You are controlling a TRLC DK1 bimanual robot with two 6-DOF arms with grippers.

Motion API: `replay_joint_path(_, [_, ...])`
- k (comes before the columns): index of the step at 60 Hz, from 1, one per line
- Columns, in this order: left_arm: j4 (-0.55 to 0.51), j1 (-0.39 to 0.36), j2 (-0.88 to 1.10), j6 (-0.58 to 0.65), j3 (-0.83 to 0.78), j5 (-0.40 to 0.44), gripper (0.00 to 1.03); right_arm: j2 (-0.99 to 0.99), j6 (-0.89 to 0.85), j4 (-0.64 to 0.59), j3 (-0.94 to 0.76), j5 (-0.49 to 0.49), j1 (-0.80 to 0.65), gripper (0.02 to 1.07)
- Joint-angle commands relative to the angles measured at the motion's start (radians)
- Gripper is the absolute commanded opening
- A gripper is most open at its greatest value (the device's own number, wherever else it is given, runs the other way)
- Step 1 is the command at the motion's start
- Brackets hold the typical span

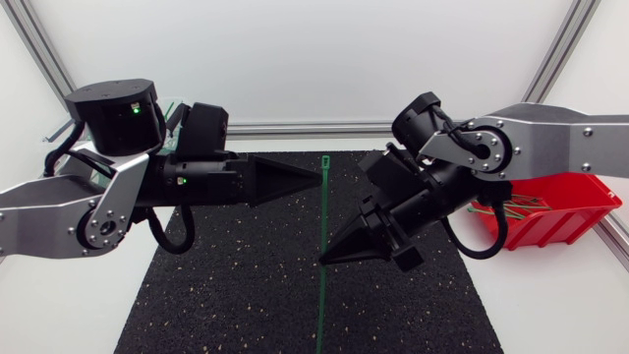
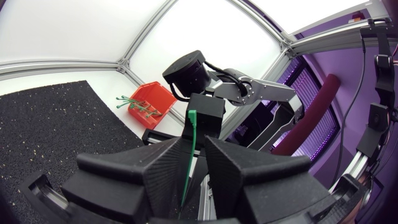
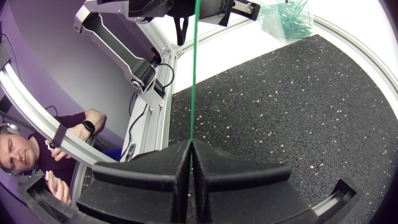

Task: Take a green cable tie from the red box, thread the tail through the head to close it, then place it in the transparent bin on the left.

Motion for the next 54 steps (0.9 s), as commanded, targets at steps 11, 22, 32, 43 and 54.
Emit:
replay_joint_path(11, [-0.055,-0.036,0.009,0.045,0.036,0.010,0.29,0.013,-0.022,-0.015,-0.006,0.001,0.015,0.08])
replay_joint_path(22, [-0.073,-0.039,-0.010,0.108,0.041,-0.006,0.23,0.009,-0.024,-0.015,-0.009,0.001,0.021,0.08])
replay_joint_path(32, [-0.098,-0.025,-0.004,0.108,0.062,-0.006,0.23,0.004,-0.027,-0.015,-0.013,0.002,0.022,0.08])
replay_joint_path(43, [-0.099,-0.016,-0.004,0.108,0.068,-0.007,0.23,0.001,-0.027,-0.015,-0.014,0.002,0.022,0.08])
replay_joint_path(54, [-0.099,-0.013,0.001,0.108,0.067,-0.007,0.23,-0.008,-0.028,-0.015,-0.016,0.002,0.018,0.08])
